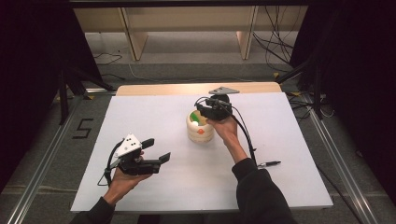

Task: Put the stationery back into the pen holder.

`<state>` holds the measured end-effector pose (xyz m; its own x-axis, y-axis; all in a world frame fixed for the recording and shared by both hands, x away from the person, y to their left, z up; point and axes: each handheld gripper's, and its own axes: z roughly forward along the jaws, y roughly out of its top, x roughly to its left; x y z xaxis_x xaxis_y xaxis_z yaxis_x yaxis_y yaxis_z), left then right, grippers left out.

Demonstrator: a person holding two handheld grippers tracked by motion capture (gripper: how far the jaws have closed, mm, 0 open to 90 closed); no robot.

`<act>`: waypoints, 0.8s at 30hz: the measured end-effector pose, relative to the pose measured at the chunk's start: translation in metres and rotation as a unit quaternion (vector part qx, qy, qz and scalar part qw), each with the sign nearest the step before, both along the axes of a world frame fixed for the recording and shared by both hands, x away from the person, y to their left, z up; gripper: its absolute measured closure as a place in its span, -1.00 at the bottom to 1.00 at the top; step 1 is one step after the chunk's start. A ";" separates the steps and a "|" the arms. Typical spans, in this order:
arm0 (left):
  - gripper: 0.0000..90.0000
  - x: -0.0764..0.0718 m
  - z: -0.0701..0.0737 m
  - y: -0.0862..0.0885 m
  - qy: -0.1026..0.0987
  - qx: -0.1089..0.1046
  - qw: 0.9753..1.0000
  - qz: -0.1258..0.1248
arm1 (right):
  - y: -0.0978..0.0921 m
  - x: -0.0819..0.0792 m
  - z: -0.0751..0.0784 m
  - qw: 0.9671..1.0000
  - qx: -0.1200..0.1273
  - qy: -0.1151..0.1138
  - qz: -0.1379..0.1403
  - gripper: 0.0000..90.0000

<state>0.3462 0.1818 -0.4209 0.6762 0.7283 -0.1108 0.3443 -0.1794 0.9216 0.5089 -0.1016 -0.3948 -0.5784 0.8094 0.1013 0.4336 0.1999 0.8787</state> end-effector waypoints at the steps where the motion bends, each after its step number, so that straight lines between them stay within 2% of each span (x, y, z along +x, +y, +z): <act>1: -0.63 0.000 0.000 0.000 0.000 0.000 1.000 0.000 | -0.002 0.000 0.002 1.000 0.005 0.001 -0.001 0.13; 6: -0.63 0.000 0.000 0.000 0.000 0.000 1.000 0.001 | -0.014 -0.003 0.010 1.000 0.013 0.002 0.000 0.05; 13: -0.63 0.000 0.000 0.000 -0.001 0.000 1.000 0.002 | -0.032 -0.012 0.023 1.000 0.015 0.003 0.022 -0.10; 24: -0.63 0.000 -0.001 -0.001 0.001 0.001 1.000 0.002 | -0.064 -0.035 0.034 0.998 -0.021 0.011 0.058 -0.25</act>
